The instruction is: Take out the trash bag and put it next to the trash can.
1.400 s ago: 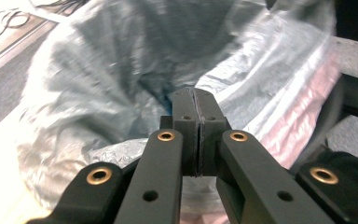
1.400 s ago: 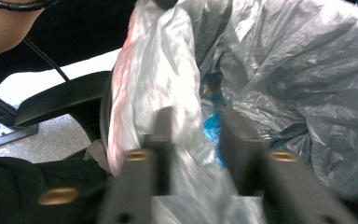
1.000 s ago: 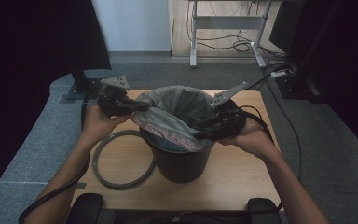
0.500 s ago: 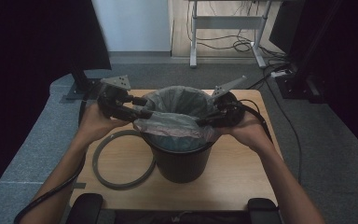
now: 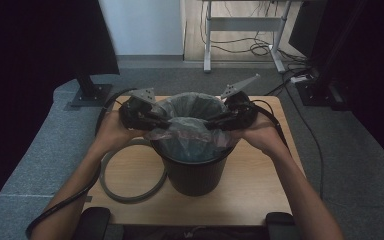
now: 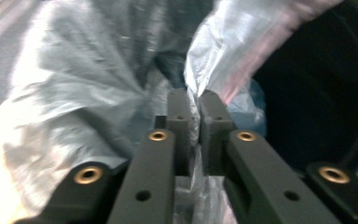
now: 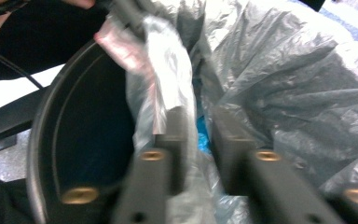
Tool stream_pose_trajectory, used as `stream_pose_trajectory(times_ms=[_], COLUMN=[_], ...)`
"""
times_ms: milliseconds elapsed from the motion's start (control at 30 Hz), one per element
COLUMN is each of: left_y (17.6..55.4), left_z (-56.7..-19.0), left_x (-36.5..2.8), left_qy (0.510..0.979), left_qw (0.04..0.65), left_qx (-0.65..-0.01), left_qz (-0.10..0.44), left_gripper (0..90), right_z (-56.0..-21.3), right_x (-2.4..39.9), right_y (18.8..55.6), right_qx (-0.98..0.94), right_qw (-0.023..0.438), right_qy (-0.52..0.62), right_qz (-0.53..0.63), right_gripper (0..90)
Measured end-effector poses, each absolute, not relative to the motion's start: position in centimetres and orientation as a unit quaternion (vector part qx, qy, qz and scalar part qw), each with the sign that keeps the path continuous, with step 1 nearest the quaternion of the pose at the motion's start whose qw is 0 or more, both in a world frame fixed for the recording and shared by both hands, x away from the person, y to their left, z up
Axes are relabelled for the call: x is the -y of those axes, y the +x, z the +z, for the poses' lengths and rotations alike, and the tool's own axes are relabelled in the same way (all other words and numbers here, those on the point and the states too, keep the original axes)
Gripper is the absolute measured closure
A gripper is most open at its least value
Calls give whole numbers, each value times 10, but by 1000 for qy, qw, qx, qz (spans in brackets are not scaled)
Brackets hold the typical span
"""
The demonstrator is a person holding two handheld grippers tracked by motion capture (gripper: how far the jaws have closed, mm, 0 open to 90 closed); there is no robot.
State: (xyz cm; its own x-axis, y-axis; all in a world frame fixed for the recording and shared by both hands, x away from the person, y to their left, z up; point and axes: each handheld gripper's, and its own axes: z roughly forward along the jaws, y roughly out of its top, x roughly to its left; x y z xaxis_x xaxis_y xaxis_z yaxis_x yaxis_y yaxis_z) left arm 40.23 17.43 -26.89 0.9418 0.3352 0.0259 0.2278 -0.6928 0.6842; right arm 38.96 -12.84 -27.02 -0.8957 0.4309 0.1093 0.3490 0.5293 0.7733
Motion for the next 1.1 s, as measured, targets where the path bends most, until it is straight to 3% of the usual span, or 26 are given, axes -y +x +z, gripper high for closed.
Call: stream_pose_trajectory(times_ms=[167, 367, 467, 600, 733, 767, 800, 833, 867, 900, 967, 1033, 1100], left_y=[413, 425, 431, 442, 451, 453, 456, 460, 463, 463, 468, 468, 466], left_z=[-266, -261, -259, -263, -271, -273, -274, -277, -278, -278, -281, -282, -281], left_x=[-188, -204, -209, -208, -202, -201, -200, -200, -201, -201, -201, -200, -196], left_qy=[895, 877, 873, 874, 879, 879, 879, 875, 873, 873, 873, 875, 881], left_qw=[388, 407, 410, 398, 373, 366, 358, 356, 355, 355, 353, 354, 355], left_qx=[-201, -240, -253, -270, -288, -296, -306, -320, -328, -328, -336, -329, -312], left_qz=[87, 85, 78, 70, 75, 79, 83, 75, 64, 64, 36, 31, 33], left_gripper=[872, 873, 869, 817, 732, 665, 593, 488, 459, 427, 427, 496, 568], right_z=[-269, -271, -273, -274, -278, -279, -280, -281, -282, -282, -282, -284, -285], right_x=[132, 140, 144, 150, 152, 152, 152, 152, 153, 153, 154, 157, 158], right_y=[383, 379, 379, 387, 395, 399, 401, 404, 405, 405, 410, 417, 420], right_qx=[-874, -879, -879, -877, -877, -877, -877, -874, -872, -872, -864, -855, -853], right_qw=[46, 42, 48, 85, 91, 93, 94, 102, 110, 110, 128, 153, 158], right_qy=[223, 221, 228, 251, 261, 261, 263, 269, 274, 274, 286, 309, 317], right_qz=[430, 421, 415, 402, 394, 392, 390, 390, 391, 391, 395, 388, 382], right_gripper=[514, 511, 578, 787, 796, 795, 771, 677, 607, 607, 472, 309, 263])
